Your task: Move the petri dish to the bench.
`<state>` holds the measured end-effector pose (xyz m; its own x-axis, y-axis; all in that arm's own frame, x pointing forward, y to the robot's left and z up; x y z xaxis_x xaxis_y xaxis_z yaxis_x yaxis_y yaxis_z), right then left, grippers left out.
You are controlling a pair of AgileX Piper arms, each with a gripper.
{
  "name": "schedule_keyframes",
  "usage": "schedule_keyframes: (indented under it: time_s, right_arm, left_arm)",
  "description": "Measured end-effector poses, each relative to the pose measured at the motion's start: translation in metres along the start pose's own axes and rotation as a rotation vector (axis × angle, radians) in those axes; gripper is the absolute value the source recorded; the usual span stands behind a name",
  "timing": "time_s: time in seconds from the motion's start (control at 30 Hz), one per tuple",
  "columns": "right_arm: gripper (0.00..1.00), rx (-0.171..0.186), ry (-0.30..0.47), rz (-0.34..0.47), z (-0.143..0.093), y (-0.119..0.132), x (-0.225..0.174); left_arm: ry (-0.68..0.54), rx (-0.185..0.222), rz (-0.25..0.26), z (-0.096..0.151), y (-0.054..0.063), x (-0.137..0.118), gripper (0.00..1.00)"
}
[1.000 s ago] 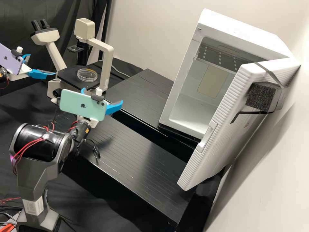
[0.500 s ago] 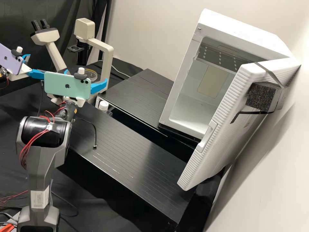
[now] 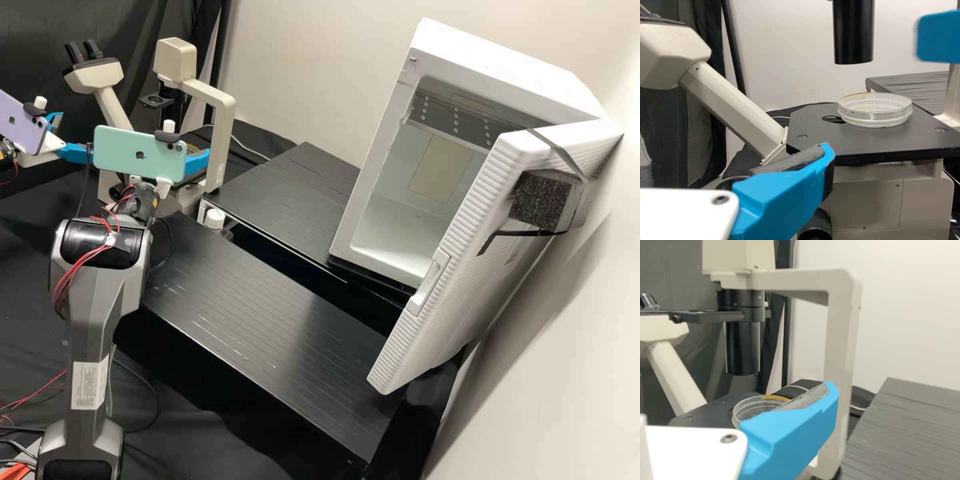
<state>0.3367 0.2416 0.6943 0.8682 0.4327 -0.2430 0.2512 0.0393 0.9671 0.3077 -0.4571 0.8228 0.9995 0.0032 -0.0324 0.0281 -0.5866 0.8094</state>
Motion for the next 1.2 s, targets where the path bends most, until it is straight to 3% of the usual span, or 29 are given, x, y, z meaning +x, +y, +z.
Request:
schedule_keyframes:
  time_s: [0.23, 0.4, 0.57, 0.87, 1.07, 1.2]
  right_arm:
    - [1.00, 0.009, -0.007, -0.032, -0.001, -0.017, 0.023]
    - [1.00, -0.025, -0.016, -0.046, 0.002, -0.026, 0.039]
    - [1.00, -0.034, -0.042, -0.019, 0.003, -0.028, 0.050]
    - [1.00, -0.009, -0.084, -0.002, 0.010, -0.033, 0.065]
    - [1.00, 0.010, -0.118, -0.056, 0.014, -0.052, 0.072]
    - [1.00, 0.000, -0.148, -0.092, 0.018, -0.060, 0.076]
  left_arm:
    - [0.000, 0.000, 0.000, 0.000, 0.000, 0.000, 1.00]
    - [0.000, 0.000, 0.000, 0.000, 0.000, 0.000, 1.00]
    - [0.000, 0.000, 0.000, 0.000, 0.000, 0.000, 1.00]
    - [0.000, 0.000, 0.000, 0.000, 0.000, 0.000, 1.00]
    - [0.000, 0.000, 0.000, 0.000, 0.000, 0.000, 1.00]
    - [0.000, 0.000, 0.000, 0.000, 0.000, 0.000, 1.00]
